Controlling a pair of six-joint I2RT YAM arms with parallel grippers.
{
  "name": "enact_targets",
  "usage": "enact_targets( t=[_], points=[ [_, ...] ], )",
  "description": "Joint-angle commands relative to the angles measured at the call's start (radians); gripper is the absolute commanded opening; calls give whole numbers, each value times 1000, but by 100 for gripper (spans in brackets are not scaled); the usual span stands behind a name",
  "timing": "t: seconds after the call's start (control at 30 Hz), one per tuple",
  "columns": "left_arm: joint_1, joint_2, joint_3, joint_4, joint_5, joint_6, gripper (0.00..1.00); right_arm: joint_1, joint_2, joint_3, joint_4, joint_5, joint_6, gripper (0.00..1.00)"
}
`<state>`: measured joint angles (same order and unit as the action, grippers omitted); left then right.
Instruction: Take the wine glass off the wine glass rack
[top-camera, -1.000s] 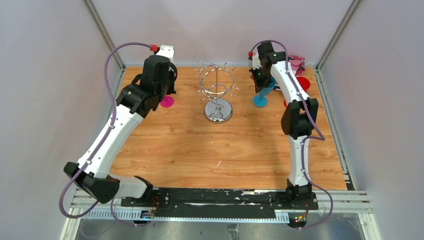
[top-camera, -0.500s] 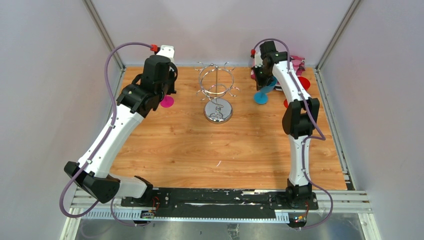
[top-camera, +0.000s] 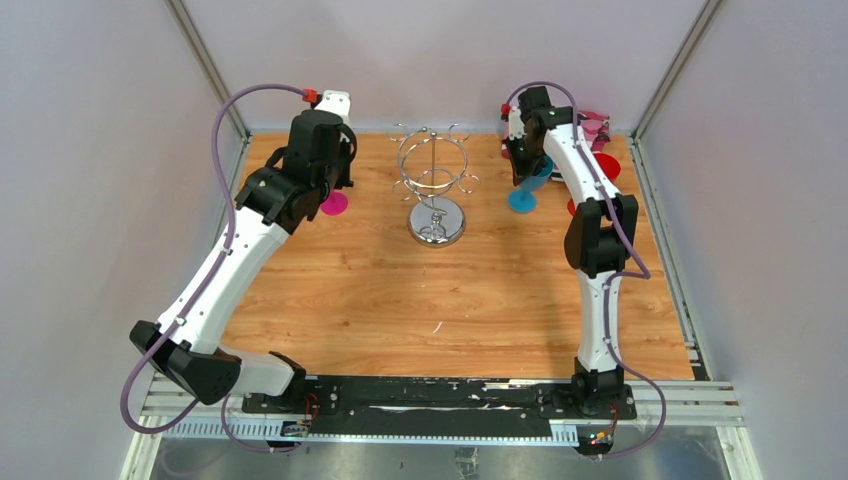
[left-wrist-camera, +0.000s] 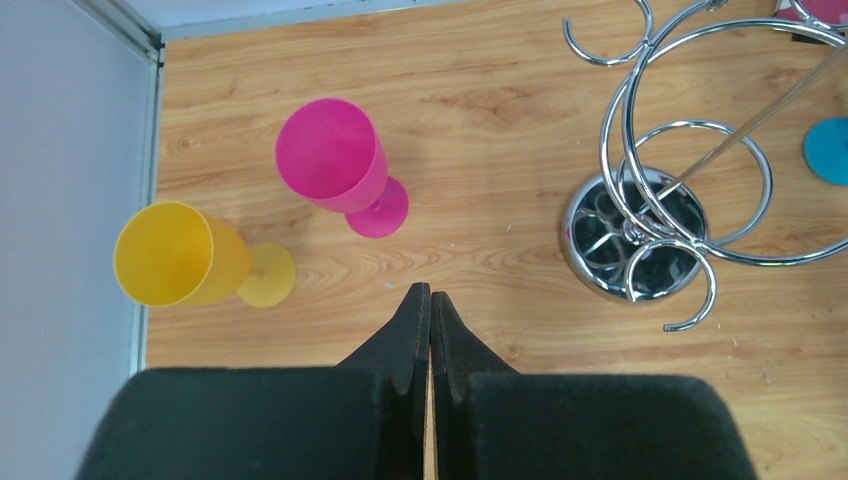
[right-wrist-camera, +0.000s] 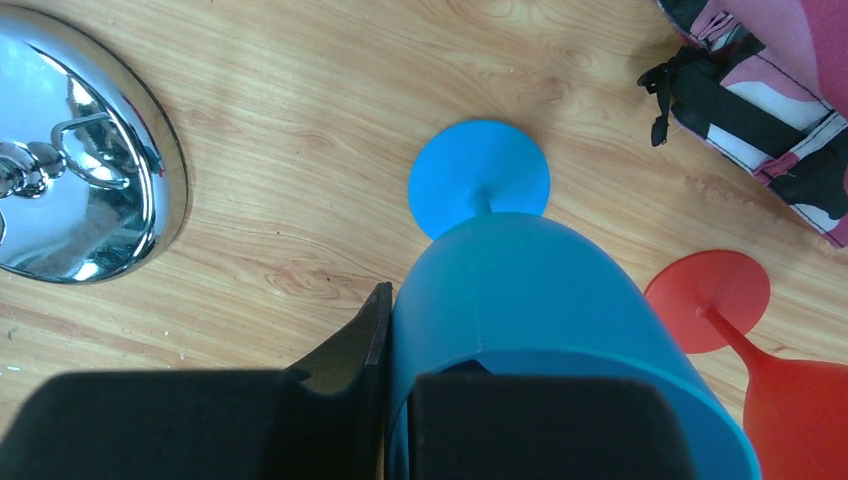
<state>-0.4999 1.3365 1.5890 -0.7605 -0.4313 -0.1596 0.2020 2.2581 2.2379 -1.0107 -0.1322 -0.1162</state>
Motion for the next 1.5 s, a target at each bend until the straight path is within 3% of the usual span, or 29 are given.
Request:
enact_targets(
  t=[0.0,0.37,0.8,1.17,1.47],
  points=[
    [-6,12,-3,25,-17,12,0,-6,11,-24,1,13,10,0],
    [-6,15,-6,27,-24,12,0,-2,17,-57,11,32,12,0],
    [-6,17,-15,24,-29,12,13,5,-13,-60,12,50,15,41],
    [-6,22,-18,27,-30,14,34,13,-71,-38,-7,52,21,45],
    [-6,36,-15,27,-30,12,44,35,-205,-44,-17,101,25,54]
  ],
)
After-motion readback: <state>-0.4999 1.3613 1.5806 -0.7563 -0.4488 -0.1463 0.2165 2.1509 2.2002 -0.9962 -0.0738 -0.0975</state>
